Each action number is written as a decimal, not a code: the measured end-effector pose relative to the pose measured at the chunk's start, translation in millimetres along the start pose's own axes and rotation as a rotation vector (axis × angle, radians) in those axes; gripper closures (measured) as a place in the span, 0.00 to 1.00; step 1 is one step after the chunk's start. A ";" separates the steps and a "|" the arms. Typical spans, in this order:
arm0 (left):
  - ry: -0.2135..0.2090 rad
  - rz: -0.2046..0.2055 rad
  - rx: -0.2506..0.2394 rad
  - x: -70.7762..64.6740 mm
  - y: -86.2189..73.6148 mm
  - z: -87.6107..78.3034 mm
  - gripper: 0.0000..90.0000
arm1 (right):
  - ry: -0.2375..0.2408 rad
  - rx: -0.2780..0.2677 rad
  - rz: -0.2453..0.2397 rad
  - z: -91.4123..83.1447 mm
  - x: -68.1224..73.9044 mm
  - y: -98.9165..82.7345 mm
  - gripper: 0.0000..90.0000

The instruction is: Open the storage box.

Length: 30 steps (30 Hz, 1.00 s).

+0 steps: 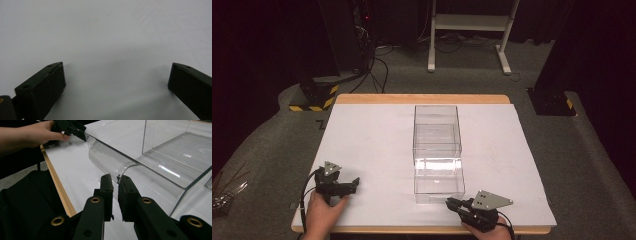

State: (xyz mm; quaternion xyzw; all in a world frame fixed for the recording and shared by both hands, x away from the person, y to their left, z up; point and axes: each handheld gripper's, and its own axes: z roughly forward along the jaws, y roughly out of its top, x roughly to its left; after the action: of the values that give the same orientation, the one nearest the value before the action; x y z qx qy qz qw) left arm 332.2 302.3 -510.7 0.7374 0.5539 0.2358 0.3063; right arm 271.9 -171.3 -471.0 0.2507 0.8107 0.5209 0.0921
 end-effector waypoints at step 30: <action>-0.001 -0.001 0.000 0.1 0.0 0.1 0.01 | -0.086 -0.165 -0.008 -29.5 -4.6 18.3 0.82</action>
State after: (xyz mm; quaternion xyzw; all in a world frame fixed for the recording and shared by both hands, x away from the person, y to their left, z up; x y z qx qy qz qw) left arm 332.3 302.3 -510.7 0.7373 0.5541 0.2354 0.3064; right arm 269.5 -191.1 -442.2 0.2612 0.7613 0.5744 0.1493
